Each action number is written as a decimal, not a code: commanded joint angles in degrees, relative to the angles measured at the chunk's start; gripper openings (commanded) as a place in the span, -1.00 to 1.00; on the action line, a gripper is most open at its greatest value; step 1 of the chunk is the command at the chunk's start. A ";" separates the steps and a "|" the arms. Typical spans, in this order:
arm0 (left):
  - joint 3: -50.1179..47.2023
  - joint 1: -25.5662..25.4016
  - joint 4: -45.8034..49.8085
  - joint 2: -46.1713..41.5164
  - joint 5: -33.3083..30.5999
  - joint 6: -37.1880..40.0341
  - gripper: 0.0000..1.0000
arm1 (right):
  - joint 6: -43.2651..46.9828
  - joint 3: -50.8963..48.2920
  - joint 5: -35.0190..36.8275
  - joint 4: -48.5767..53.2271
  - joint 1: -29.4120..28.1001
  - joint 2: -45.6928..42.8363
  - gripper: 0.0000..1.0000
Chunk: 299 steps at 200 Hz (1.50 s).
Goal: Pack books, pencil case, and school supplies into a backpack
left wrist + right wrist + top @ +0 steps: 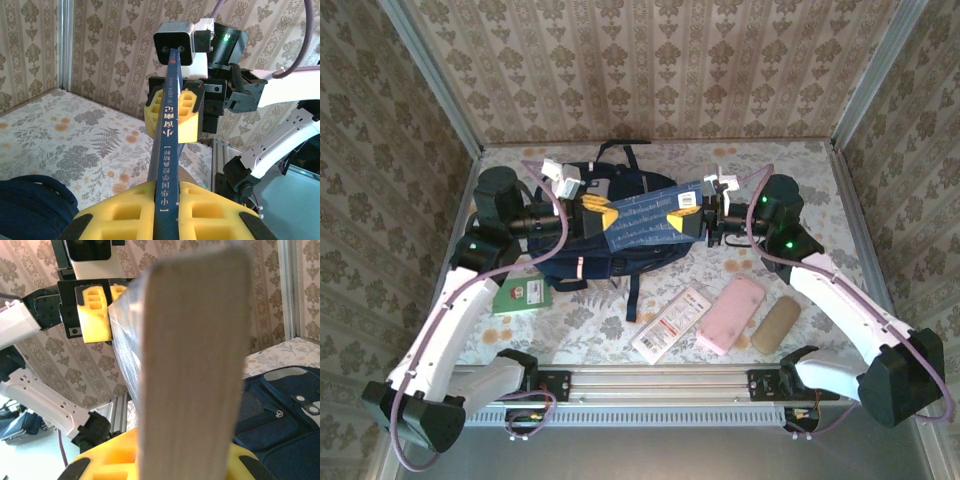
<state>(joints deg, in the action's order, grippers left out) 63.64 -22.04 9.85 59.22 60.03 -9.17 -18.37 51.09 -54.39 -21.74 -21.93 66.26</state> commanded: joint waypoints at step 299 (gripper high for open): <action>35.19 -7.55 10.33 65.54 -23.79 -32.03 0.10 | -22.94 -5.30 41.47 33.86 16.31 -4.34 -1.00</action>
<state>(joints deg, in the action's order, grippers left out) 97.30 -28.25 18.06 123.94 35.48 -41.25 -41.17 44.56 -11.73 13.93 -5.56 61.93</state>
